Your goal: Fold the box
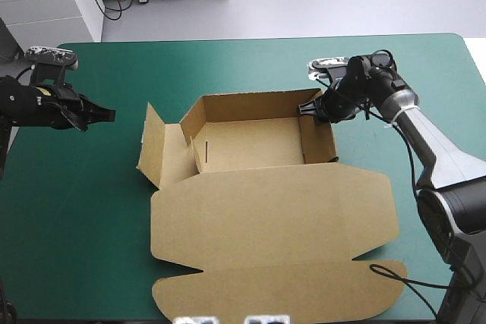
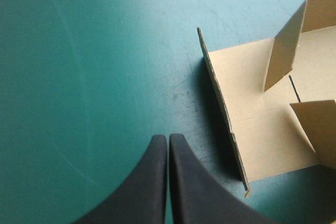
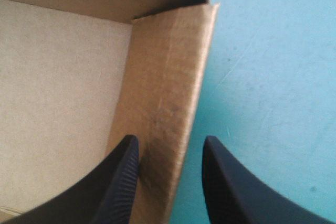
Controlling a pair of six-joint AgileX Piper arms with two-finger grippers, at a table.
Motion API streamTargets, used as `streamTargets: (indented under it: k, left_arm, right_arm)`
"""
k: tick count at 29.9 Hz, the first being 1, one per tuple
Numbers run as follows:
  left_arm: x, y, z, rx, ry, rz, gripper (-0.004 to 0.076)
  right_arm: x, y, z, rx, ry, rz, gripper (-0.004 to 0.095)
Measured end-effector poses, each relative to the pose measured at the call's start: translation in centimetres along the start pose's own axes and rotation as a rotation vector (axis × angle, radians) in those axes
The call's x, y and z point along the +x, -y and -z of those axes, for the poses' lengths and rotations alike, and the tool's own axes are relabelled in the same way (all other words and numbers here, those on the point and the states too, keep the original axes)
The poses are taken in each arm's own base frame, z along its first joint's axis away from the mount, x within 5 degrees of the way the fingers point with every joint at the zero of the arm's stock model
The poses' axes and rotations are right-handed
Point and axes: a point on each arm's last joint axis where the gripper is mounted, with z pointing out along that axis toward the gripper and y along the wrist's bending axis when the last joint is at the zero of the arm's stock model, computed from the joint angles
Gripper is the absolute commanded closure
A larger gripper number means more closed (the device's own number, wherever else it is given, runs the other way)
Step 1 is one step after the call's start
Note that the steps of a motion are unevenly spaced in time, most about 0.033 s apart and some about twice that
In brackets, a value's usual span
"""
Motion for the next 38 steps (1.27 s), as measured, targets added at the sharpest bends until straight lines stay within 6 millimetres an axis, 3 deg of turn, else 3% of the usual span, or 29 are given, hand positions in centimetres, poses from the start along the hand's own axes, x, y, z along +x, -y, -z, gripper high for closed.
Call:
streamTargets:
  k: [12, 19, 27, 38]
  left_arm:
    - [0.1, 0.1, 0.0, 0.006, -0.014, 0.0, 0.0731]
    - [0.3, 0.1, 0.0, 0.012, -0.031, 0.001, 0.0731]
    - [0.4, 0.2, 0.1, 0.016, -0.042, 0.001, 0.0731]
    - [0.4, 0.2, 0.1, 0.024, -0.04, 0.004, 0.0731]
  right_arm:
    - [-4.2, -0.8, 10.7, 0.043, 0.224, 0.005, 0.0535]
    - [-3.9, -1.1, 13.2, 0.034, 0.28, -0.025, 0.0535]
    - [-3.4, -1.2, 12.1, 0.007, 0.232, -0.036, 0.0535]
    - [-0.7, -0.3, 4.3, 0.022, -0.036, -0.035, 0.0535]
